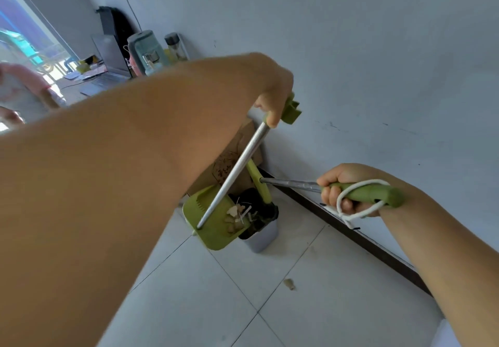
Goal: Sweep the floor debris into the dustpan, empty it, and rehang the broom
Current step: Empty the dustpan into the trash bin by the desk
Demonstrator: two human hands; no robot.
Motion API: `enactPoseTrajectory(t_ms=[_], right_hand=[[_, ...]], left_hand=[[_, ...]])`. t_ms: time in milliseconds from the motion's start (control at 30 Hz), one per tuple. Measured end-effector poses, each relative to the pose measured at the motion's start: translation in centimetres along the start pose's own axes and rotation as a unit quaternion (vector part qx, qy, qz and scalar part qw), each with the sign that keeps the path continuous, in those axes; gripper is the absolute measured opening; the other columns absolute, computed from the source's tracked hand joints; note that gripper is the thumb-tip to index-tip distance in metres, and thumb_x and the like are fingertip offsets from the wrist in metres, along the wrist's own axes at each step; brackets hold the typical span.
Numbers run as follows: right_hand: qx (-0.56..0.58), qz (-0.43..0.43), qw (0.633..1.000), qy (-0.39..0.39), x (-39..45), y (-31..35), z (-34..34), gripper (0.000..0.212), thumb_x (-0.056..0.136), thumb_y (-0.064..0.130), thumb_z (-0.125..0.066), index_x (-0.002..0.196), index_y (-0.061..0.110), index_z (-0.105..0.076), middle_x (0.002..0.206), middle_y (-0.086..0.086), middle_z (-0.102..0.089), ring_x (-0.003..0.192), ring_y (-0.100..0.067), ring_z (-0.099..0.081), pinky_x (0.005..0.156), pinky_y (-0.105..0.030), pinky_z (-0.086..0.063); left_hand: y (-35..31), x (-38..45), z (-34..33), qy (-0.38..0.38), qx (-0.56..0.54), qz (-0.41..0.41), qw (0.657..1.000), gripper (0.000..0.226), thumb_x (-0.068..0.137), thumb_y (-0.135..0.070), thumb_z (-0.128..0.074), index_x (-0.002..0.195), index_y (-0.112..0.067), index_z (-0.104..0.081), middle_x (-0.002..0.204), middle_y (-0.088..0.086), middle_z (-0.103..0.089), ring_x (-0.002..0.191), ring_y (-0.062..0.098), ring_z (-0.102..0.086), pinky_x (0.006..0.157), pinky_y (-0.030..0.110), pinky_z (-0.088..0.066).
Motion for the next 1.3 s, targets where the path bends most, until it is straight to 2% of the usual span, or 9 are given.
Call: enactPoseTrajectory(t_ms=[133, 267, 433, 533, 700, 867, 1000, 1067, 1300], right_hand=[[0.000, -0.001, 1.000, 0.011, -0.5, 0.5, -0.4, 0.050, 0.097, 0.028, -0.043, 0.050, 0.012, -0.049, 0.039, 0.007, -0.041, 0.027, -0.006, -0.041, 0.028, -0.014, -0.037], [0.009, 0.016, 1.000, 0.009, -0.7, 1.1, -0.3, 0.042, 0.097, 0.027, -0.042, 0.057, 0.014, -0.044, 0.039, 0.007, -0.037, 0.027, -0.006, -0.039, 0.029, -0.013, -0.036], [0.003, 0.009, 1.000, 0.009, -0.4, 0.5, -0.2, 0.049, 0.097, 0.028, -0.044, 0.051, 0.011, -0.050, 0.039, 0.005, -0.043, 0.027, -0.007, -0.043, 0.028, -0.014, -0.036], [0.008, 0.012, 1.000, 0.005, -0.1, 1.0, -0.1, 0.043, 0.097, 0.026, -0.043, 0.057, 0.012, -0.047, 0.040, 0.005, -0.041, 0.027, -0.007, -0.042, 0.028, -0.014, -0.036], [-0.006, 0.001, 1.000, 0.007, 0.5, 0.8, 0.0, 0.039, 0.095, 0.026, -0.045, 0.058, 0.015, -0.045, 0.045, 0.008, -0.037, 0.031, -0.004, -0.039, 0.029, -0.013, -0.034], [-0.007, 0.001, 1.000, 0.003, 0.5, 1.6, 0.2, 0.046, 0.095, 0.027, -0.044, 0.052, 0.013, -0.049, 0.045, 0.008, -0.037, 0.031, -0.005, -0.039, 0.028, -0.015, -0.035], [-0.012, -0.003, 1.000, 0.007, 0.7, 1.4, 0.2, 0.043, 0.096, 0.027, -0.044, 0.055, 0.014, -0.047, 0.046, 0.008, -0.037, 0.030, -0.004, -0.039, 0.028, -0.015, -0.035], [-0.010, -0.002, 1.000, 0.007, 0.7, 1.6, 0.0, 0.040, 0.096, 0.027, -0.044, 0.058, 0.015, -0.045, 0.045, 0.008, -0.037, 0.030, -0.004, -0.039, 0.028, -0.014, -0.035], [-0.018, 0.007, 1.000, 0.006, 0.6, 1.5, -0.6, 0.034, 0.096, 0.026, -0.043, 0.063, 0.016, -0.044, 0.045, 0.008, -0.037, 0.032, -0.003, -0.039, 0.030, -0.013, -0.035]], left_hand=[[0.0, -0.4, -3.3, 0.034, 0.036, -0.002, 0.999, 0.028, 0.073, -0.027, -0.081, 0.075, -0.013, -0.057, 0.075, 0.005, -0.060, 0.058, 0.020, -0.058, 0.053, 0.027, -0.047], [0.2, -0.3, 0.3, 0.006, -0.025, 0.000, 1.000, 0.027, 0.075, -0.026, -0.079, 0.083, -0.009, -0.060, 0.071, 0.006, -0.058, 0.060, 0.021, -0.055, 0.052, 0.026, -0.044], [1.3, -0.3, -1.9, 0.022, -0.007, 0.015, 1.000, 0.028, 0.076, -0.022, -0.078, 0.071, -0.012, -0.053, 0.064, 0.004, -0.052, 0.055, 0.019, -0.051, 0.051, 0.027, -0.043], [1.6, 0.1, 0.0, -0.007, -0.038, 0.011, 0.999, 0.027, 0.074, -0.024, -0.079, 0.076, -0.009, -0.056, 0.061, 0.005, -0.052, 0.055, 0.022, -0.050, 0.052, 0.027, -0.044], [2.5, -0.8, -3.5, 0.038, -0.014, 0.033, 0.999, 0.027, 0.076, -0.025, -0.078, 0.082, -0.008, -0.057, 0.076, 0.010, -0.058, 0.056, 0.022, -0.053, 0.050, 0.025, -0.043], [2.4, -0.5, 0.4, 0.002, -0.066, 0.026, 0.998, 0.027, 0.075, -0.023, -0.079, 0.086, -0.006, -0.061, 0.067, 0.009, -0.054, 0.060, 0.024, -0.050, 0.054, 0.028, -0.043], [3.4, -0.5, -1.5, 0.024, -0.056, 0.042, 0.997, 0.027, 0.077, -0.019, -0.077, 0.075, -0.008, -0.053, 0.061, 0.006, -0.050, 0.054, 0.020, -0.048, 0.051, 0.027, -0.042], [3.2, -0.1, -0.4, -0.004, -0.076, 0.038, 0.996, 0.026, 0.077, -0.020, -0.078, 0.077, -0.008, -0.055, 0.061, 0.006, -0.050, 0.055, 0.021, -0.048, 0.050, 0.027, -0.042], [3.4, -0.2, -2.1, 0.000, -0.066, 0.038, 0.997, 0.027, 0.076, -0.022, -0.079, 0.079, -0.009, -0.056, 0.066, 0.006, -0.054, 0.058, 0.021, -0.053, 0.056, 0.029, -0.046]])
Point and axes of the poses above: each hand's wrist, its own x-axis towards the middle knuckle, its own z-axis out of the back of the hand, y = z × x, the point moved 9 cm from there along x, towards the middle knuckle
